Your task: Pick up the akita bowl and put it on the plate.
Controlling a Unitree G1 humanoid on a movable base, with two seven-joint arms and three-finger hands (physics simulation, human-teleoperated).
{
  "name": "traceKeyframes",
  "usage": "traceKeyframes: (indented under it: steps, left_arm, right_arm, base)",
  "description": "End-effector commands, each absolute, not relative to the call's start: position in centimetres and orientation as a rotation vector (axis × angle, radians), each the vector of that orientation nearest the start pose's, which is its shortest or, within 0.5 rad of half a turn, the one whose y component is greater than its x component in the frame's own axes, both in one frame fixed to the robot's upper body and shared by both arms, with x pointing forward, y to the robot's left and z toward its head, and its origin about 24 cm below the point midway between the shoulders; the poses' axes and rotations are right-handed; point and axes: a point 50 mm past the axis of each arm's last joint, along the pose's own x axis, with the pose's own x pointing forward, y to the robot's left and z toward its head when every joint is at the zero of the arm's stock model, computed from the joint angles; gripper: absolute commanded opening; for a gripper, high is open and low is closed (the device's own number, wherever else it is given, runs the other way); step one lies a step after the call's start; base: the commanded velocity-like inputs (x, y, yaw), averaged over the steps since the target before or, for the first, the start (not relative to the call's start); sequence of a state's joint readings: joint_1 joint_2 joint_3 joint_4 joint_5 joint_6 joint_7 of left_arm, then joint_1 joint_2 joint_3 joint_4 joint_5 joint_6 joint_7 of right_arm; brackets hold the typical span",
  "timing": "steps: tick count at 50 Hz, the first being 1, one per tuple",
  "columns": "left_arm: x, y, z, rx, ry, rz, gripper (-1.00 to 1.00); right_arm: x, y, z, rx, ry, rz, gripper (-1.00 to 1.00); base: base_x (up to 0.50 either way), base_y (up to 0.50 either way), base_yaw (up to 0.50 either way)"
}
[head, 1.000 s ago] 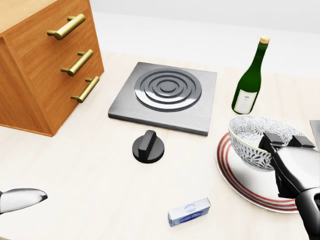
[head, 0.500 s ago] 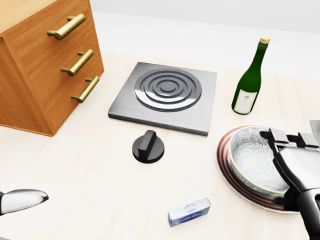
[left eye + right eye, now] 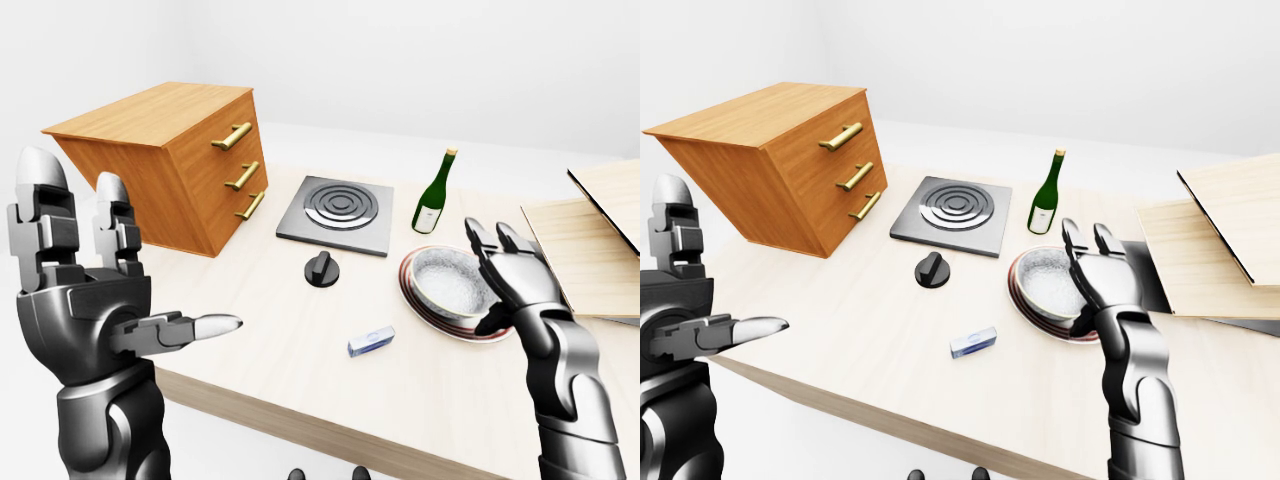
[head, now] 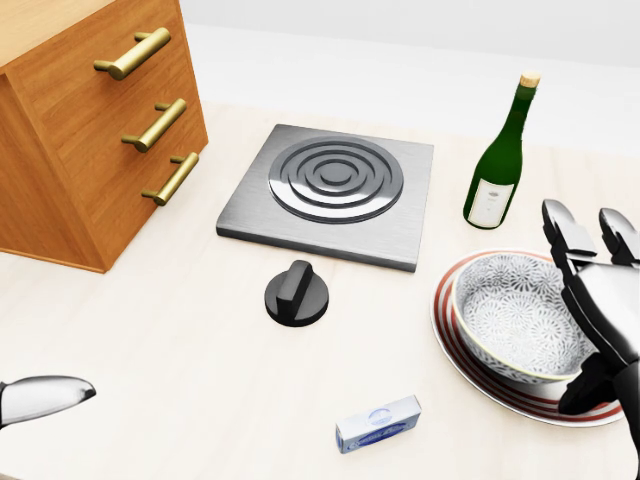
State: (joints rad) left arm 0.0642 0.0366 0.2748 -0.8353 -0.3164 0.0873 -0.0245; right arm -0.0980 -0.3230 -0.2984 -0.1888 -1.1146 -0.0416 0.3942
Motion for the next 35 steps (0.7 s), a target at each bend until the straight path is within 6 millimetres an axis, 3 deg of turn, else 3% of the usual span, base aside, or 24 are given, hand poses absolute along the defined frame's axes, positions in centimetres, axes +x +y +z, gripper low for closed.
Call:
traceKeyframes:
  steps: [1,6,35]
  left_arm:
    - [18.1,20.0,20.4,-0.132,-0.719,0.102,1.00]
    - [18.1,20.0,20.5,-0.134,-0.722,0.104,1.00]
    - [18.1,20.0,20.4,-0.132,-0.715,0.106,1.00]
  right_arm:
    - [25.8,-24.7,12.7,-1.371,0.085,-0.046,1.00]
    - [26.3,-24.2,11.1,-1.346,0.102,0.002,1.00]
    - [25.4,-23.5,11.8,-1.366,0.081,0.023,1.00]
  base:
    - [0.00,0.00,0.00]
    - [0.00,0.00,0.00]
    - [0.00,0.00,0.00]
